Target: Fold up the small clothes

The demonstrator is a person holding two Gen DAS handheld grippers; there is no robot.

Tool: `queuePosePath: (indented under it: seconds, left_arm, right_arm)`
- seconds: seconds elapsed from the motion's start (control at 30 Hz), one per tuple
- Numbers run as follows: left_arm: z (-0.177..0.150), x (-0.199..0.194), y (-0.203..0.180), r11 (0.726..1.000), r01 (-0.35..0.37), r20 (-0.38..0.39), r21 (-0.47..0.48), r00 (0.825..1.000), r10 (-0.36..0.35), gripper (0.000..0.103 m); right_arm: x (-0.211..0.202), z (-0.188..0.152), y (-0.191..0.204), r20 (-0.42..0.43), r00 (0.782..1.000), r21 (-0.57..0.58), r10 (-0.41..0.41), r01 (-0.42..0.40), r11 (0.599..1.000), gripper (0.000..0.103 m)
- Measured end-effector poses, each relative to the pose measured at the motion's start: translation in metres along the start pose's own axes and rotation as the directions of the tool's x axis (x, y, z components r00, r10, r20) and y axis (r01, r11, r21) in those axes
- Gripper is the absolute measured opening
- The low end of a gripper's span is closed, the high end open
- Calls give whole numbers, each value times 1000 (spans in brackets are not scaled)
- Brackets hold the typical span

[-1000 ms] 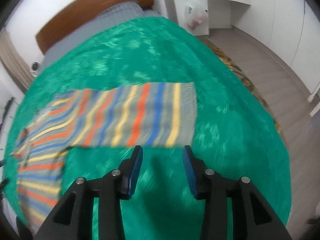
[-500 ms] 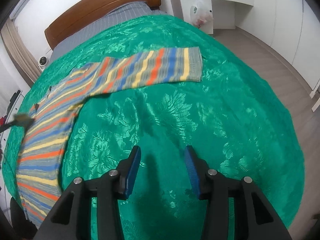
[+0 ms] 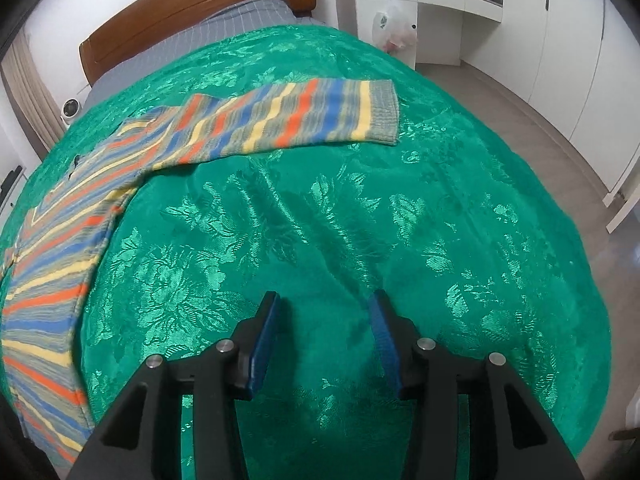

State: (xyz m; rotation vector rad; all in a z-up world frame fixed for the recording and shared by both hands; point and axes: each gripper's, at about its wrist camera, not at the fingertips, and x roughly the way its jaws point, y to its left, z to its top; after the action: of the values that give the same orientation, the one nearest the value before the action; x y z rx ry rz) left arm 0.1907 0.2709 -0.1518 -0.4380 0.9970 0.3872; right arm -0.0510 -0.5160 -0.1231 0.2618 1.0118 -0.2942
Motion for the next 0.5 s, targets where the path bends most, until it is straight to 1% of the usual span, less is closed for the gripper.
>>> queuePosePath:
  seconds: [0.13,0.17,0.23,0.3,0.33,0.4,0.47,0.5]
  left_arm:
    - [-6,9,10,1000,-6,-20,-4,1000,6,2]
    - [-6,18,11,1000,1,-37,-8,999,-1,2]
    - [-6,22,13,999,31,-69,-10,997,-31,3]
    - [-4,18,18,997,69,-72,-19,995,-70,18]
    - [-2,14,22,994,110,-76,-30,991,-112,25]
    - [5,10,29,982,186,-64,-45,980,-189,63]
    - [16,8,33,973,222,-37,-55,974,-225,74]
    - [22,12,33,971,233,-46,-57,971,-236,75]
  right_arm:
    - [2,0,1,4,1000,-5,-8,8,1000,46]
    - [3,0,1,6,1000,-6,-11,11,1000,46]
    - [3,0,2,10,1000,-4,-14,14,1000,46]
    - [3,-2,2,12,1000,-2,-15,15,1000,46]
    - [3,-1,2,13,1000,-2,-16,16,1000,46]
    - [4,-1,2,16,1000,-4,-19,19,1000,47]
    - [5,-1,4,17,1000,-11,-24,24,1000,47]
    - [6,0,4,18,999,-13,-27,28,1000,47]
